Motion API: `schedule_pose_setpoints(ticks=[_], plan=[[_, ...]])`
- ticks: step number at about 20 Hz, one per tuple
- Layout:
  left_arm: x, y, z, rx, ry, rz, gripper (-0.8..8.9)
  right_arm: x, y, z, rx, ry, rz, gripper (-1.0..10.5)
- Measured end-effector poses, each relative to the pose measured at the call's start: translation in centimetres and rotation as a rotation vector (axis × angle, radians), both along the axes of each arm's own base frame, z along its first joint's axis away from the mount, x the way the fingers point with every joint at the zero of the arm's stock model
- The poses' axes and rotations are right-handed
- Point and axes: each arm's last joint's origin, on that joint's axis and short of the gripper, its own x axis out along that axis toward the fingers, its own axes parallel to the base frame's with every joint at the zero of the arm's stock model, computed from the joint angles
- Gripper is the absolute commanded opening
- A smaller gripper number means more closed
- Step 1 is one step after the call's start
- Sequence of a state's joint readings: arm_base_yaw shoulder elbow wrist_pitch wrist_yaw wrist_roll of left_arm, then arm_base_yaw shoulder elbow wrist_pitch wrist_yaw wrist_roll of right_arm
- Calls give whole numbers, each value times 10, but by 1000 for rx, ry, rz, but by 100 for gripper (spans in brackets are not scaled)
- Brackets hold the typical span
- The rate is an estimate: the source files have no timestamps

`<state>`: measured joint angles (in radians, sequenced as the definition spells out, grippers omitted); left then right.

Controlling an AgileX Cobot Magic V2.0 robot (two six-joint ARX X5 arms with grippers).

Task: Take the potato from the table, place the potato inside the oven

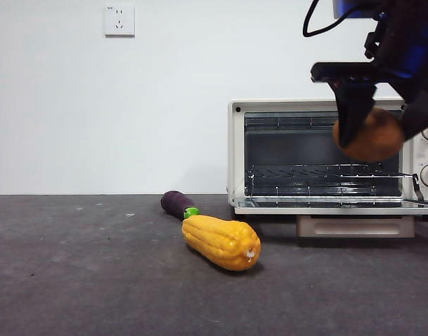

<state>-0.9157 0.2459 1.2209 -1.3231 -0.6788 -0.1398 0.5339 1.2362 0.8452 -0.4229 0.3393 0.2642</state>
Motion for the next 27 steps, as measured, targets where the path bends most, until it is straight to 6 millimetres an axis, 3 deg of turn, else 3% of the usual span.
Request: schedule_pose_setpoints(ticks=[5, 8, 15, 22, 27], plan=[[0, 1, 0, -31, 1, 32, -5, 24, -15, 13, 110, -169, -45, 1], [1, 0, -1, -42, 7, 37, -5, 37, -17, 0, 100, -133, -32, 2], [1, -1, -1, -63, 13, 44, -5, 65, -7, -18, 112, -155, -27, 3], [1, -1, -2, -71, 16, 47, -5, 110, 12, -18, 110, -150, -27, 7], [1, -1, -2, -76, 17, 49, -5, 128, 19, -28, 99, -131, -32, 11]])
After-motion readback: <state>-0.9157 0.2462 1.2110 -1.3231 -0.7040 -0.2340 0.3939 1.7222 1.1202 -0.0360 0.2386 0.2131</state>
